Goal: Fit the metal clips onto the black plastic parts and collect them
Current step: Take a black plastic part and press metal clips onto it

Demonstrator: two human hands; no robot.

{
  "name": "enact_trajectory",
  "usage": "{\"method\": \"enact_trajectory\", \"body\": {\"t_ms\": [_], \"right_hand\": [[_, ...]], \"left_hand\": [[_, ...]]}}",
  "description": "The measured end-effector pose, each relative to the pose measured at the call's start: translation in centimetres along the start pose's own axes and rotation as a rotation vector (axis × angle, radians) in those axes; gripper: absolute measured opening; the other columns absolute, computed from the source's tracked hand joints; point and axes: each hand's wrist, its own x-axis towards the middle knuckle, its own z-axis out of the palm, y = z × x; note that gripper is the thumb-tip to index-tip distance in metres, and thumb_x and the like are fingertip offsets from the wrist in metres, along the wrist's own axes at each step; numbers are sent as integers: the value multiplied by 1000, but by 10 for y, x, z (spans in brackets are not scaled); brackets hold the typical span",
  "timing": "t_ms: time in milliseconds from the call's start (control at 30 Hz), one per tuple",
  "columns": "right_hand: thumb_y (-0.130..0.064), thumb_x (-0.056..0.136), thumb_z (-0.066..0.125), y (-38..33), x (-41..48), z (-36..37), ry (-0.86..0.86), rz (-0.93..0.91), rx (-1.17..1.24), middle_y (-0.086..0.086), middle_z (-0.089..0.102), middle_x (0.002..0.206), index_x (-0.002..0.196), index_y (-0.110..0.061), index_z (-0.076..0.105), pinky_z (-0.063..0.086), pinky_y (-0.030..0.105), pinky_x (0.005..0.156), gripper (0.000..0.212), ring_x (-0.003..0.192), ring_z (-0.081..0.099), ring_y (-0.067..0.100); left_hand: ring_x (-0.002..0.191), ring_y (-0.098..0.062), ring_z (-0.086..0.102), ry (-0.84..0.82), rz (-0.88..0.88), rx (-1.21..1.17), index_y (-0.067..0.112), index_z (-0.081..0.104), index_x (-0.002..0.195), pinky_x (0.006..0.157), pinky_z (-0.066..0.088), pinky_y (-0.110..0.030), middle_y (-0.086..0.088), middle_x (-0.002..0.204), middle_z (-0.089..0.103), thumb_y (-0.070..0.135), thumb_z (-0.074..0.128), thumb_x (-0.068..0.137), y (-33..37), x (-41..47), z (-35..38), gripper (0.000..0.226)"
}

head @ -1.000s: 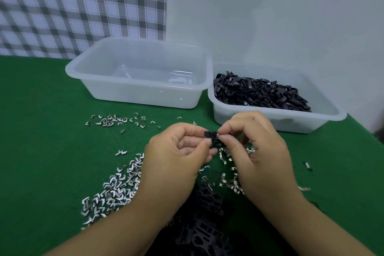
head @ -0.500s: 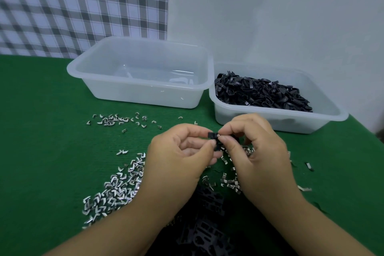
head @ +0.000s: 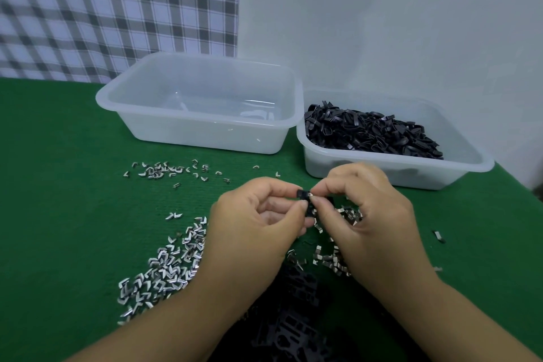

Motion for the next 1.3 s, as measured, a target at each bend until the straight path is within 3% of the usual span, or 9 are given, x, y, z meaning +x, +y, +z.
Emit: {"method": "enact_trajectory", "body": {"t_ms": [200,400,500,700,933,1033,1100,1200,1300], "right_hand": [[-12,77,66,-1,3,-4,-85,-18,-50,-4,58,80,78,-14,67,37,11,75,3,80,54,16],[-13,78,72,-3,6,-11,-218,206,194,-17,63,88,88,-25,68,37,9,74,15,82,54,-1],[-15,79,69,-5,8,-11,-284,285,272,-16,66,87,88,-30,70,39,8,75,18,86,57,-3],[-14,82,66,-7,7,-9,-311,286,240,-16,64,82,83,-35,64,35,4,69,21,78,54,-6],[-15,82,67,-8,10,-5,-280,243,200,-19,63,85,89,-28,69,39,10,76,15,86,55,1],[-17,83,65,-3,17,-12,-194,290,259,-17,63,92,105,-32,66,41,6,73,26,85,56,-2],[-15,84,64,0,20,-17,-181,306,234,-17,61,90,105,-34,64,41,5,72,28,84,55,-4],[-16,85,64,3,23,-15,-349,284,60,-22,61,87,95,-32,69,40,3,74,20,84,55,-6],[-18,86,63,1,25,-3,-493,188,-72,-16,62,90,97,-27,71,39,15,83,16,90,53,2]], "left_hand": [[63,-13,73,-11,75,145,24,71,81,59,57,-21,1,68,74,-4,70,78,-3,-3,-2,28],[66,-4,71,-21,192,307,34,65,93,61,54,-15,9,74,72,0,67,82,-1,-2,-3,36],[68,-3,70,-21,226,360,38,55,98,60,51,-12,10,73,71,0,66,83,-1,-2,-4,42],[68,-3,68,8,254,414,36,54,97,60,49,-9,13,73,71,3,69,81,-2,-2,-5,40],[64,-3,67,41,230,368,35,65,96,60,49,-9,10,72,72,0,69,80,-2,-1,-3,38],[65,-3,69,178,214,241,31,71,90,62,52,-11,10,74,73,-1,69,79,0,3,-4,34],[67,-6,71,262,178,136,26,70,88,61,53,-12,6,73,73,-2,67,81,1,6,-6,29],[68,-7,71,320,126,22,22,65,88,60,53,-13,-1,71,71,-3,61,86,0,11,-9,25],[68,-8,72,329,106,-15,21,63,88,59,52,-12,0,72,71,-1,59,88,0,12,-9,22]]}}
